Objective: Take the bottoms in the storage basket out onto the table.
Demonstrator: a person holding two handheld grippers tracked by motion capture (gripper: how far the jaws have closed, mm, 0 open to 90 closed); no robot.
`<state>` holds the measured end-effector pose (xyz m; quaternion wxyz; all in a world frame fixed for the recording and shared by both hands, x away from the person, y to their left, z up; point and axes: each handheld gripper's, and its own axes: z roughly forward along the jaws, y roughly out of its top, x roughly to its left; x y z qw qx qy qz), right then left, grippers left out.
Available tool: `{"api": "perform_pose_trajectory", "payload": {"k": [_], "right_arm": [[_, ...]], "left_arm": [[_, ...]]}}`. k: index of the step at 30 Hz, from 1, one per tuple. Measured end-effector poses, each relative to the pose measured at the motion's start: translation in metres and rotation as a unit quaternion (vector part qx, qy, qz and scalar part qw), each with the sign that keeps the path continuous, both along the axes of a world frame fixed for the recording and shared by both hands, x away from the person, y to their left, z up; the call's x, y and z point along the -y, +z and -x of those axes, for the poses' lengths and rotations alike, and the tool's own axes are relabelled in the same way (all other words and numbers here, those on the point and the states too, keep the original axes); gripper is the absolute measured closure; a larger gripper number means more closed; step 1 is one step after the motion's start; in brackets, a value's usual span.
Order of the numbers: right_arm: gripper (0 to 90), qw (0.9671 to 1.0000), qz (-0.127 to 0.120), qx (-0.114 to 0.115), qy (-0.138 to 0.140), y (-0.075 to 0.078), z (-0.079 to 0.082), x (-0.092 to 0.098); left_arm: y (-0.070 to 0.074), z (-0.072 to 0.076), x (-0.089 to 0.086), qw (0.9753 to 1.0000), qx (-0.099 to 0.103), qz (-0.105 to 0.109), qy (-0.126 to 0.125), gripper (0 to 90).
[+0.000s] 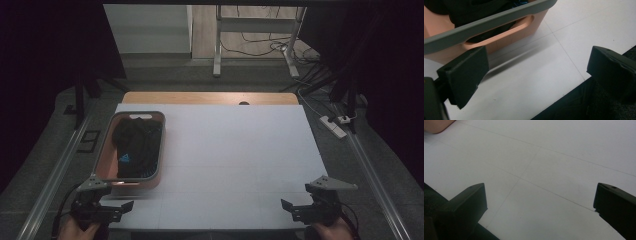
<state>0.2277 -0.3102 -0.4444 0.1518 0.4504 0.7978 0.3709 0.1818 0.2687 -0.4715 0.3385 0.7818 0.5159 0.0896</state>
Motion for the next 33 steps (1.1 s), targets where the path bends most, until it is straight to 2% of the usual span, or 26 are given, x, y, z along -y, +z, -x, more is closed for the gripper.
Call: {"api": "perform_pose_trajectory", "payload": {"k": [5, 7, 8, 9, 11, 16, 21, 27, 29, 33], "right_arm": [[0.0, 0.9999, 0.007, -0.003, 0.010, -0.001, 0.000, -0.003], [0.0, 0.9999, 0.008, -0.003, 0.011, -0.001, 0.000, -0.003], [0.0, 0.9999, 0.008, -0.003, 0.011, -0.001, 0.000, -0.003], [0.0, 0.9999, 0.008, -0.005, 0.011, -0.001, -0.001, -0.003], [0.0, 0.9999, 0.008, -0.006, 0.011, -0.001, -0.001, -0.002], [0.0, 0.9998, 0.010, -0.008, 0.015, -0.001, -0.001, -0.003], [0.0, 0.9997, 0.012, -0.011, 0.017, -0.001, -0.001, -0.004], [0.0, 0.9997, 0.013, -0.012, 0.019, -0.002, -0.002, -0.004], [0.0, 0.9996, 0.015, -0.012, 0.020, -0.002, -0.002, -0.004], [0.0, 0.9996, 0.015, -0.014, 0.021, -0.002, -0.002, -0.004]], "left_arm": [[0.000, -0.001, -0.003, 0.9999, -0.006, 0.014, 0.001, 0.0], [0.002, -0.001, -0.005, 0.9994, -0.004, 0.035, -0.004, 0.0], [0.002, -0.001, -0.005, 0.9994, -0.004, 0.035, -0.004, 0.0], [0.005, -0.001, -0.006, 0.9992, 0.009, 0.038, -0.003, 0.0], [0.008, 0.000, -0.007, 0.9992, 0.018, 0.034, 0.004, 0.0], [0.009, -0.001, -0.010, 0.9990, 0.018, 0.040, 0.000, 0.0], [0.007, -0.005, -0.011, 0.9983, 0.015, 0.054, -0.017, 0.0], [0.006, -0.009, -0.010, 0.9985, 0.011, 0.050, -0.021, 0.0], [0.009, -0.012, -0.009, 0.9991, 0.009, 0.038, -0.019, 0.0], [0.011, -0.016, -0.008, 0.9994, 0.012, 0.027, -0.019, 0.0]]}}
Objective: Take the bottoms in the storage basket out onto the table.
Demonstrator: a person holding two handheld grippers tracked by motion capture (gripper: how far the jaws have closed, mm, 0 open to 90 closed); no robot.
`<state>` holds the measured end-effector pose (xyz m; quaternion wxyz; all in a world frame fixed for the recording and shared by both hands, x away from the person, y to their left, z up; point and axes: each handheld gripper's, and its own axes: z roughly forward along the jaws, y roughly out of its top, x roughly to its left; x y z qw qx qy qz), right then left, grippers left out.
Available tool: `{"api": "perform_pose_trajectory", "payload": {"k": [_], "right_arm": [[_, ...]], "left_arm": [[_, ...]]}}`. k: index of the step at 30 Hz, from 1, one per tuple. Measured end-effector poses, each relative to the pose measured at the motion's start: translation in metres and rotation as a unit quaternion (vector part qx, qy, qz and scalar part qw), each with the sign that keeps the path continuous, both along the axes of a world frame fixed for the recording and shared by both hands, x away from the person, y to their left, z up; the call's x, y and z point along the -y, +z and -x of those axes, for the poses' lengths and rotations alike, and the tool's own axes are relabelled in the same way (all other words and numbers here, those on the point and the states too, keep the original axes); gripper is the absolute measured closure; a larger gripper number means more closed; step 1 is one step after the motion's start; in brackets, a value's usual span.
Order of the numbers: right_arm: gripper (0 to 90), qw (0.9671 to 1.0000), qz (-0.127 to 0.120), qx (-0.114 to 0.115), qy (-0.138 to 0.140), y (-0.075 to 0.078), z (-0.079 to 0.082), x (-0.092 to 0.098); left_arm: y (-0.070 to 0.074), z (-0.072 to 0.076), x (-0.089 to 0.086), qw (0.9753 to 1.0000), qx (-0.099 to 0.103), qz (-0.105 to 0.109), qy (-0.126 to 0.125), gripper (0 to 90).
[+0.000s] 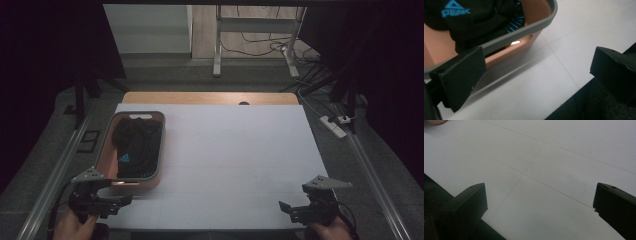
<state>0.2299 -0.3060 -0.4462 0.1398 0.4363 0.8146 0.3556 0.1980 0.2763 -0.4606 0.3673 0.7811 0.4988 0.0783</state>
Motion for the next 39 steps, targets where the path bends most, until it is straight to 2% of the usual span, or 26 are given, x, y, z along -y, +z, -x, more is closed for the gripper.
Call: {"api": "perform_pose_trajectory", "payload": {"k": [3, 6, 13, 17, 29, 39], "right_arm": [[0.0, 1.0000, -0.001, -0.001, 0.001, 0.000, 0.000, 0.000], [0.0, 1.0000, -0.001, 0.000, 0.002, 0.000, 0.000, 0.000], [0.0, 1.0000, -0.002, -0.003, 0.005, 0.000, -0.001, -0.001], [0.0, 1.0000, 0.002, -0.005, 0.007, 0.000, 0.000, -0.002], [0.0, 0.9999, 0.004, -0.005, 0.010, -0.001, 0.000, -0.002], [0.0, 0.9999, 0.007, -0.004, 0.013, -0.001, 0.000, -0.003]], "left_arm": [[0.003, -0.006, 0.003, 0.9999, -0.011, -0.012, 0.003, 0.0], [0.004, -0.011, 0.004, 0.9997, -0.012, -0.020, 0.007, 0.0], [0.005, -0.020, 0.002, 0.9997, -0.005, -0.020, 0.014, 0.0], [0.006, -0.029, 0.001, 0.9994, -0.001, -0.030, 0.016, 0.0], [0.006, -0.056, 0.004, 0.9985, -0.008, -0.051, 0.016, 0.3], [0.004, -0.077, 0.005, 0.9980, -0.017, -0.058, 0.016, 2.5]]}}
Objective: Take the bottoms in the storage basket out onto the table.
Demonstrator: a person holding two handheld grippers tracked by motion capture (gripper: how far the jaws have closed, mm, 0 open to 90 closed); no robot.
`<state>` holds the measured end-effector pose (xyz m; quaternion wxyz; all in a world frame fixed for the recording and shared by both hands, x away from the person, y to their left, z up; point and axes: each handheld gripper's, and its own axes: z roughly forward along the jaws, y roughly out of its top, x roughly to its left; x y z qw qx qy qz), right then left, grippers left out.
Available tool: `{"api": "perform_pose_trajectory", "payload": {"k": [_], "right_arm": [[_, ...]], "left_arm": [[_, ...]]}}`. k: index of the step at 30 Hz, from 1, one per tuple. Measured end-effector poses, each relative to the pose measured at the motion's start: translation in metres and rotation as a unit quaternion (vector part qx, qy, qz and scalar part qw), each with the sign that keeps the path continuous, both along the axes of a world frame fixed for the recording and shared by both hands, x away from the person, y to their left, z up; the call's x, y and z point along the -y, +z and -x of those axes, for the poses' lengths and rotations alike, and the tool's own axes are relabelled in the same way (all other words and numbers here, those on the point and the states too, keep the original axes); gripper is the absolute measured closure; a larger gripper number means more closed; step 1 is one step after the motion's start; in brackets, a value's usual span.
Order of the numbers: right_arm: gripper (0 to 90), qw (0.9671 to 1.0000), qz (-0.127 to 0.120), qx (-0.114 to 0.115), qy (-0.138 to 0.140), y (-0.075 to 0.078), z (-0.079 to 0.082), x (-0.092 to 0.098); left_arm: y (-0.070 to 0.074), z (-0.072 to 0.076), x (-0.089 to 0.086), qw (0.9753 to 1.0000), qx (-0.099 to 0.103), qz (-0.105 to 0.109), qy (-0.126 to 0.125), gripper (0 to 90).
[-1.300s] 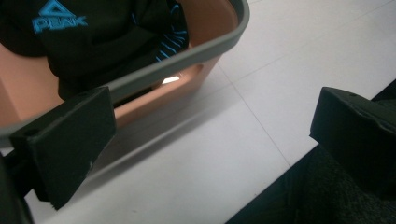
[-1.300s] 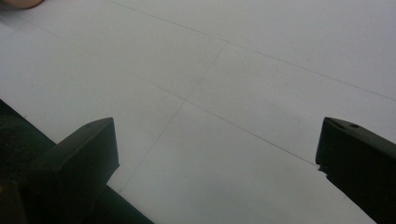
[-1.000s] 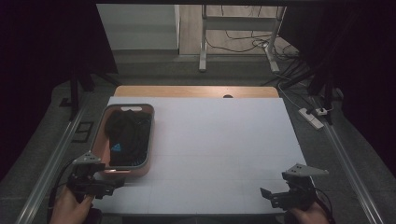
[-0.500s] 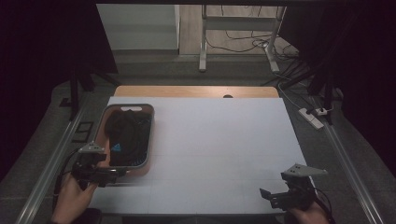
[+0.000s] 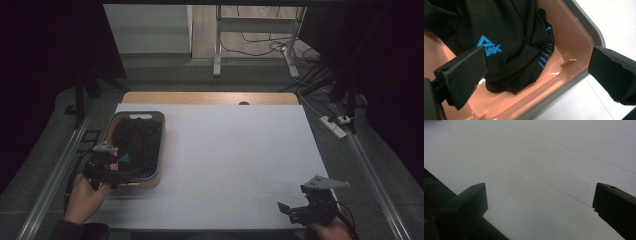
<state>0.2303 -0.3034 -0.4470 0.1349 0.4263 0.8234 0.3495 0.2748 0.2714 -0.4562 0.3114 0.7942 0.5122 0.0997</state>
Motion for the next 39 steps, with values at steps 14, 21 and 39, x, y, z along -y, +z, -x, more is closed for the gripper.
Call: {"api": "perform_pose_trajectory", "payload": {"k": [14, 21, 39], "right_arm": [[0.0, 1.0000, 0.005, 0.000, 0.004, 0.000, 0.000, -0.001], [0.0, 1.0000, 0.007, 0.000, 0.005, -0.001, 0.000, -0.002], [0.0, 0.9999, 0.012, -0.003, 0.008, -0.001, 0.000, -0.003]], "left_arm": [[-0.003, -0.028, 0.006, 0.9992, -0.026, -0.022, -0.021, 2.9], [-0.006, -0.048, 0.011, 0.9985, -0.032, -0.029, -0.034, 1.3], [-0.013, -0.091, 0.015, 0.9988, -0.032, -0.025, -0.028, 0.0]]}}
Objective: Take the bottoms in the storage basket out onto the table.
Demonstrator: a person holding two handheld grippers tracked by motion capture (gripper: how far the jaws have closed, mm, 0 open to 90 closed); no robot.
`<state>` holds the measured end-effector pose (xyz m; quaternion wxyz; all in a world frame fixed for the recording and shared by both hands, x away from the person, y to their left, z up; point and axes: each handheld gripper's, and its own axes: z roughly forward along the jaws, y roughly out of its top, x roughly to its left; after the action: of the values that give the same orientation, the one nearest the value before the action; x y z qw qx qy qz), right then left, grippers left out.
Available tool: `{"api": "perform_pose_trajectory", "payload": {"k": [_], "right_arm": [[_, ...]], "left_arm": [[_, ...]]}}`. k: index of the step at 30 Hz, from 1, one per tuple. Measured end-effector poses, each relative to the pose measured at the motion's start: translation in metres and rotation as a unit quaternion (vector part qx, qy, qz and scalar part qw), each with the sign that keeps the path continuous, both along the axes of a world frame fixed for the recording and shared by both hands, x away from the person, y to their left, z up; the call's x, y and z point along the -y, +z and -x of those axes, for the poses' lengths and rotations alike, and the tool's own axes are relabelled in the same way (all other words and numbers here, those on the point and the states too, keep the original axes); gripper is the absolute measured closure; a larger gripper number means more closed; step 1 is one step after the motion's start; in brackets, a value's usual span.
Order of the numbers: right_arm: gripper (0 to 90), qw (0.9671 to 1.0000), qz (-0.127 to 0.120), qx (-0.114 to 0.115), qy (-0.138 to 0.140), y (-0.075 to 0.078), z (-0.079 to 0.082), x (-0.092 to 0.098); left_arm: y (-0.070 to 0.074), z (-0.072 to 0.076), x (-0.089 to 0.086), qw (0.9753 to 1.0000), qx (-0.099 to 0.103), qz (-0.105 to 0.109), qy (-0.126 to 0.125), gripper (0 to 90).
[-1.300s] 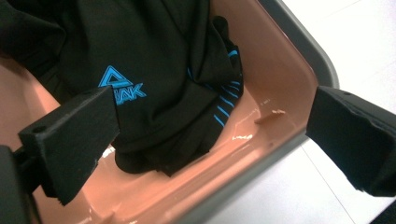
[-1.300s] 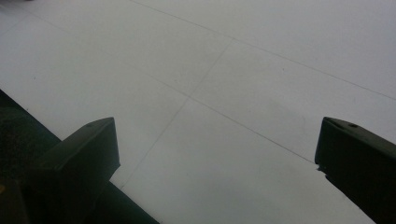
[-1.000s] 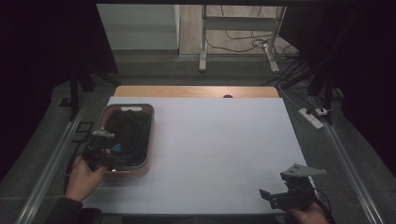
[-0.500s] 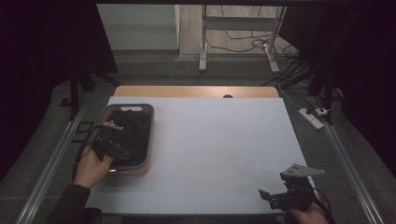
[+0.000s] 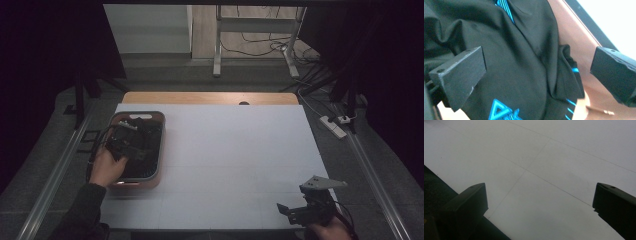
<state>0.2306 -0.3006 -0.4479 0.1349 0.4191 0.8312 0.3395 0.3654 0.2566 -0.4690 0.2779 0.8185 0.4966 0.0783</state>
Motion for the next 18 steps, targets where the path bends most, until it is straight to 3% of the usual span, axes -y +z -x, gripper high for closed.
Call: {"api": "perform_pose_trajectory", "payload": {"k": [7, 10, 15, 18], "right_arm": [[0.0, 1.0000, 0.002, -0.001, 0.001, 0.000, 0.000, 0.000], [0.0, 1.0000, 0.002, -0.001, 0.002, 0.000, 0.000, -0.001], [0.0, 1.0000, 0.003, -0.001, 0.003, 0.000, 0.000, -0.001], [0.0, 1.0000, 0.003, -0.002, 0.003, 0.000, 0.000, -0.001]], "left_arm": [[-0.003, -0.014, 0.005, 0.9999, -0.007, -0.011, 0.001, 0.0], [-0.005, -0.024, 0.010, 0.9990, -0.031, -0.026, 0.016, 0.0], [-0.008, -0.034, 0.011, 0.9989, -0.039, -0.023, 0.015, 0.0], [-0.013, -0.044, 0.015, 0.9982, -0.049, -0.033, 0.013, 0.0]]}}
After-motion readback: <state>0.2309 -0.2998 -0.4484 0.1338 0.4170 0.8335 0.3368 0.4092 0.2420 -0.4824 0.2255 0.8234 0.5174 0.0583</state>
